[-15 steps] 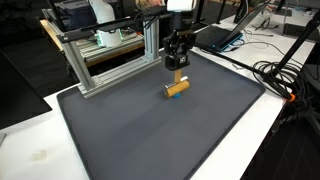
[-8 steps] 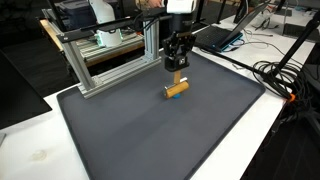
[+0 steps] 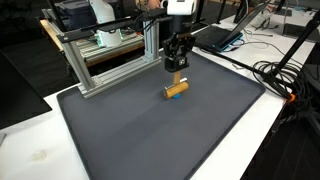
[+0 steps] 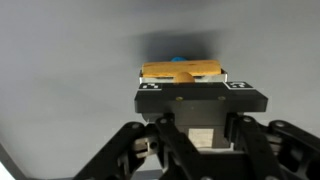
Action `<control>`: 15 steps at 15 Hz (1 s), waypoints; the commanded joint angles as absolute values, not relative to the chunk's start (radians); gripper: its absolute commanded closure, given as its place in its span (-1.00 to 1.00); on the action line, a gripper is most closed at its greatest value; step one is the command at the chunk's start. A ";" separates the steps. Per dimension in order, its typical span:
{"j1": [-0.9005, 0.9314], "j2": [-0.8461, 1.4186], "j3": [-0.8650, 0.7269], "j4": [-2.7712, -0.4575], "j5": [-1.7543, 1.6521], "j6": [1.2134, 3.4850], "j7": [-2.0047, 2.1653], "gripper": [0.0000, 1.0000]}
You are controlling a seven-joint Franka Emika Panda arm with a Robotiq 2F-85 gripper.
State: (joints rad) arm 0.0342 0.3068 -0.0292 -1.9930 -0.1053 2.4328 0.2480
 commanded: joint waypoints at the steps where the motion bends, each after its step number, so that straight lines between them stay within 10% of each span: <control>1: 0.046 0.351 -0.042 -1.975 -0.117 2.429 0.261 0.57; 15: 0.053 0.399 -0.032 -1.916 -0.113 2.432 0.221 0.57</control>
